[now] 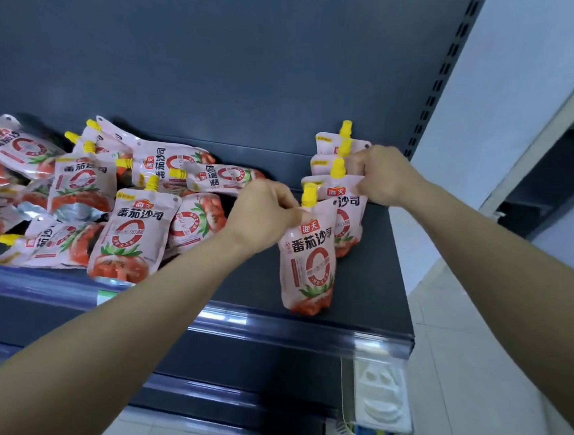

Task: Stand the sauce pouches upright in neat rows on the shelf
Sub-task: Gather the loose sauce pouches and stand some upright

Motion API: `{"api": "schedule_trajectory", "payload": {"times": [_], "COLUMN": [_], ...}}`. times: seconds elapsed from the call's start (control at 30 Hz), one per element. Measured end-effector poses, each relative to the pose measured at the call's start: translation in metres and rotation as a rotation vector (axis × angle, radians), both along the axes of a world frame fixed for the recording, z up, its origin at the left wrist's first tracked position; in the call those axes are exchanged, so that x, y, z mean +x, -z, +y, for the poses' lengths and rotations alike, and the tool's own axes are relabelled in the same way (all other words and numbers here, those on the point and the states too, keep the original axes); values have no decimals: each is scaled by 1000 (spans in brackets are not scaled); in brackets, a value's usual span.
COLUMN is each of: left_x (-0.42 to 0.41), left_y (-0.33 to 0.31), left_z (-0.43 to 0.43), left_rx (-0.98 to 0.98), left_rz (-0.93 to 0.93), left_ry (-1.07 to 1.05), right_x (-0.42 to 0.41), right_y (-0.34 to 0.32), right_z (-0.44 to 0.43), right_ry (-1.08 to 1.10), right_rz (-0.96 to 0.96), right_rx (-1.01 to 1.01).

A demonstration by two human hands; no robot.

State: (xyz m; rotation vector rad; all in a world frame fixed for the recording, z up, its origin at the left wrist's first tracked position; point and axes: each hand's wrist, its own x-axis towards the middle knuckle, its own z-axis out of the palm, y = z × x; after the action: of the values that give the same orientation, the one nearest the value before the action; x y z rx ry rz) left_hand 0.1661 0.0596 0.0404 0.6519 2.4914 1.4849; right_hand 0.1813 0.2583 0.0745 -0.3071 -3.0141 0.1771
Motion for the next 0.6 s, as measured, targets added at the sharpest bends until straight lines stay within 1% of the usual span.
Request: {"api": "schedule_trajectory", "payload": {"times": [0.17,0.37,0.43,0.5,0.6], "left_x": [6,12,14,16,20], "left_y": [-3,1,3,2,-3], "left_z": [13,31,34,35,29], "left_rx": [4,76,92,69,-26], "left_rz": [46,14,2,-7,7], "left_ry": [98,161,185,231,353], "right_x": [17,25,29,32,33], "right_y": [4,-1,-5,-11,-22], "right_z": [11,8,7,6,-3], "right_ry": [104,122,132,141,155], "right_rz": [2,49,61,86,155], "right_rx": [-49,-93,-80,-63,-27]}}
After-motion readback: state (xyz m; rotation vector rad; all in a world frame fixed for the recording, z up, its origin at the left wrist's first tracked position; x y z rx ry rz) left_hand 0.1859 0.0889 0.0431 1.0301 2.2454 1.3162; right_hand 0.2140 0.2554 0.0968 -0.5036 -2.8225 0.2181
